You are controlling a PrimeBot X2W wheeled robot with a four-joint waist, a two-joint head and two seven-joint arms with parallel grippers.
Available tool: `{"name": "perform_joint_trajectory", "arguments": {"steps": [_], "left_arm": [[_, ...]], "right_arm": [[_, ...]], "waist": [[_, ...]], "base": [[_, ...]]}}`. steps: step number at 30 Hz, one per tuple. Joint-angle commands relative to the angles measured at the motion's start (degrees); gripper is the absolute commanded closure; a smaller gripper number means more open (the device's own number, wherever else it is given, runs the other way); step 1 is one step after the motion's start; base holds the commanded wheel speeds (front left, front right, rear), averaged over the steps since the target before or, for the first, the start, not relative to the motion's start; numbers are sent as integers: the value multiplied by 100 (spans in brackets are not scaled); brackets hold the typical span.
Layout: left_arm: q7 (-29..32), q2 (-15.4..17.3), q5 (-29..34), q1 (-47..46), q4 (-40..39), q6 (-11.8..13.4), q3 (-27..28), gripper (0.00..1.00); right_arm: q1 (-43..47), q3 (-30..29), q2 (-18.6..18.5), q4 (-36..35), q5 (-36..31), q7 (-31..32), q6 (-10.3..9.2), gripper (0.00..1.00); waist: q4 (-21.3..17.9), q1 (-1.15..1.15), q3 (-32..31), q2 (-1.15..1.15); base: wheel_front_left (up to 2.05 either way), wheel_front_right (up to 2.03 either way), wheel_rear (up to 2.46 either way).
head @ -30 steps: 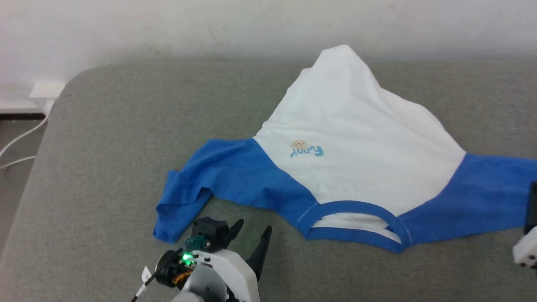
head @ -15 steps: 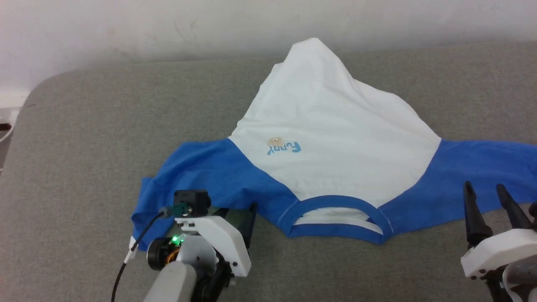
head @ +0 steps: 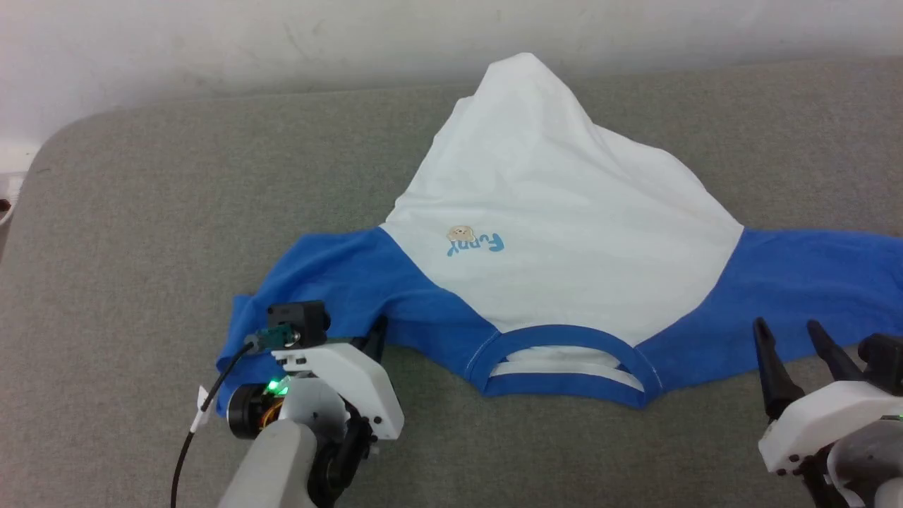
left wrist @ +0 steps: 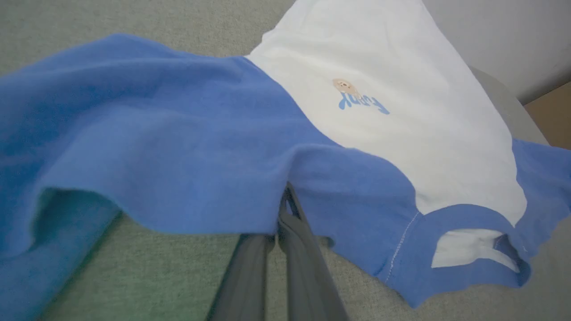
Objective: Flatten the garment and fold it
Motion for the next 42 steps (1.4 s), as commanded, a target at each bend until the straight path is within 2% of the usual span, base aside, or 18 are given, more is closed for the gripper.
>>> {"name": "perform_joint_trajectory", "arguments": {"steps": [1, 5, 11, 20, 23, 28, 32, 37, 42], "left_arm": [[-94, 63, 80, 89, -13, 81, 14, 100], [-139, 117, 105, 214, -29, 135, 15, 100], [-176, 139, 102, 259, -68, 159, 2, 100], [-250, 125, 120, 132, -78, 159, -81, 100], [-277, 134, 126, 112, -58, 150, -105, 100], [-332, 163, 119, 146, -43, 123, -135, 100], [-391, 214, 82, 209, -122, 68, -134, 100], [-389, 283, -153, 275, -551, -130, -58, 100], [-5, 407, -654, 174, -1355, -470, 64, 100]], "right_arm": [[-9, -85, 12, 73, 44, 217, -6, 0], [-47, -464, 12, 469, 313, 896, -6, 0], [-294, -737, 12, 1032, 627, 1382, -6, 0], [-1132, -1001, 12, 2204, 821, 1352, -6, 0], [-1286, -931, 12, 2381, 746, 1316, -6, 100], [-1270, -920, 13, 2377, 677, 1256, -6, 100], [-1143, -893, 13, 2087, 664, 1140, -6, 100], [-916, -867, 13, 1358, 557, 1165, -6, 100], [-752, -799, 13, 278, 405, 1571, -6, 100]], "waist": [[40, 0, -27, 0], [121, 0, -34, 0], [219, 0, 32, 0], [323, 0, 194, 0], [338, 0, 190, 0], [315, 0, 57, 0], [252, 0, -141, 0], [165, 0, -440, 0], [99, 0, -634, 0]], "base": [[0, 0, 0], [0, 0, 0], [0, 0, 0], [0, 0, 0], [0, 0, 0], [0, 0, 0], [0, 0, 0], [0, 0, 0], [0, 0, 0]]}}
